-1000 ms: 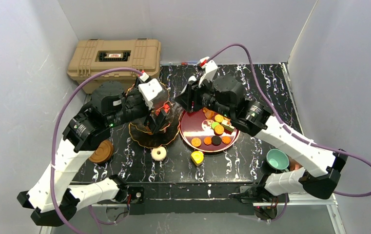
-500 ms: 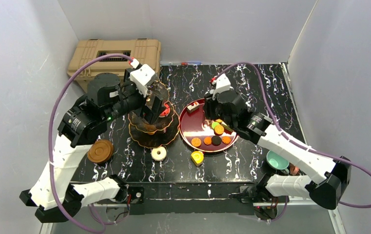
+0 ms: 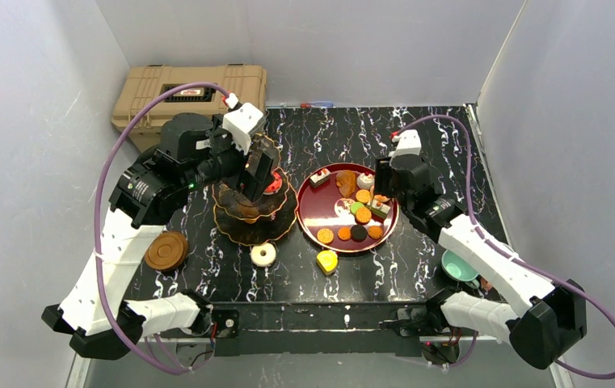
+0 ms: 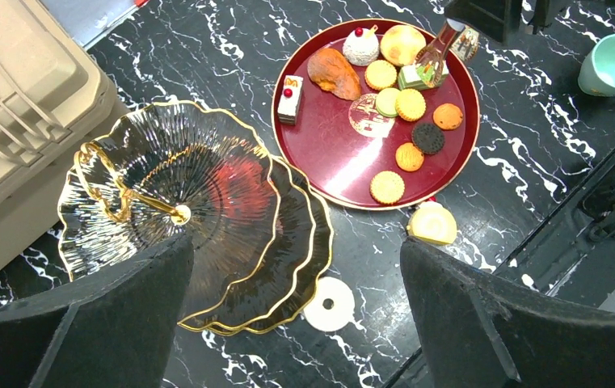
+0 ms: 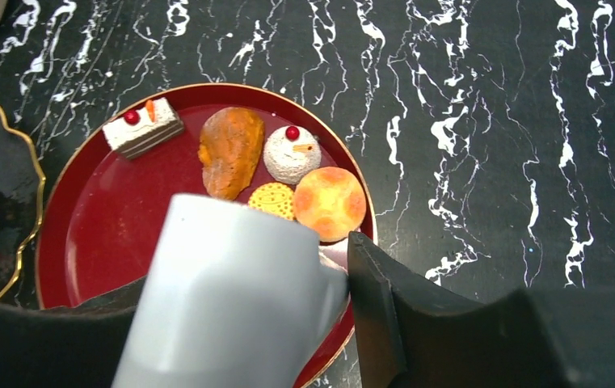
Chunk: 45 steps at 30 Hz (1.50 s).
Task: Serve the afternoon tea
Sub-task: Pick up the desert from the tray.
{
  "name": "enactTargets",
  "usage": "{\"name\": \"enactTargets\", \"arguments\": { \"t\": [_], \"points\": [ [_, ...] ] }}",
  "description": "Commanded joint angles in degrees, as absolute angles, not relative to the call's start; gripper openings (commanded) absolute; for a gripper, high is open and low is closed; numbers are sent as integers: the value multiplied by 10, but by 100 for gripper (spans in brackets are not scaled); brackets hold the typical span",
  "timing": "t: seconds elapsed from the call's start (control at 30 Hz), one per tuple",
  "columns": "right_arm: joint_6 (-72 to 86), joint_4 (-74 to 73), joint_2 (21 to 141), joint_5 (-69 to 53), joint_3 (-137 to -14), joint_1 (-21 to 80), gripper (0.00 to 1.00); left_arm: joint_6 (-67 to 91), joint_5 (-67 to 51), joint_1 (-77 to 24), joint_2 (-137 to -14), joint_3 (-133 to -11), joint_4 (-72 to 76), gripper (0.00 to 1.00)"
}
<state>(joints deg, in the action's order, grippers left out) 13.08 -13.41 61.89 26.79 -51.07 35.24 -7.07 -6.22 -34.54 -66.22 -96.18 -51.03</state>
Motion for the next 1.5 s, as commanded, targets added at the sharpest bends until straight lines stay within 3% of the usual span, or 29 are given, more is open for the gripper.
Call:
{"name": "enactTargets", "arguments": {
  "t": [0.0,0.67,1.07,1.23,1.37,1.47],
  "points": [
    [127,-51,610,274,-493,335,61,-64,-69,-342,-656,-977,-517,98],
    [140,12,649,225,-464,293,63,-70,-66,-342,-648,-972,-504,98],
    [118,1,647,207,-458,291,70,-68,-70,-342,-651,-977,-501,98],
    [122,1,649,191,-452,289,58,-67,-66,-342,-652,-979,-499,98],
    [119,-12,645,186,-441,289,35,-68,-62,-342,-652,-982,-498,98],
    [115,-13,636,188,-438,289,25,-67,-62,-342,-652,-981,-497,98]
  ]
}}
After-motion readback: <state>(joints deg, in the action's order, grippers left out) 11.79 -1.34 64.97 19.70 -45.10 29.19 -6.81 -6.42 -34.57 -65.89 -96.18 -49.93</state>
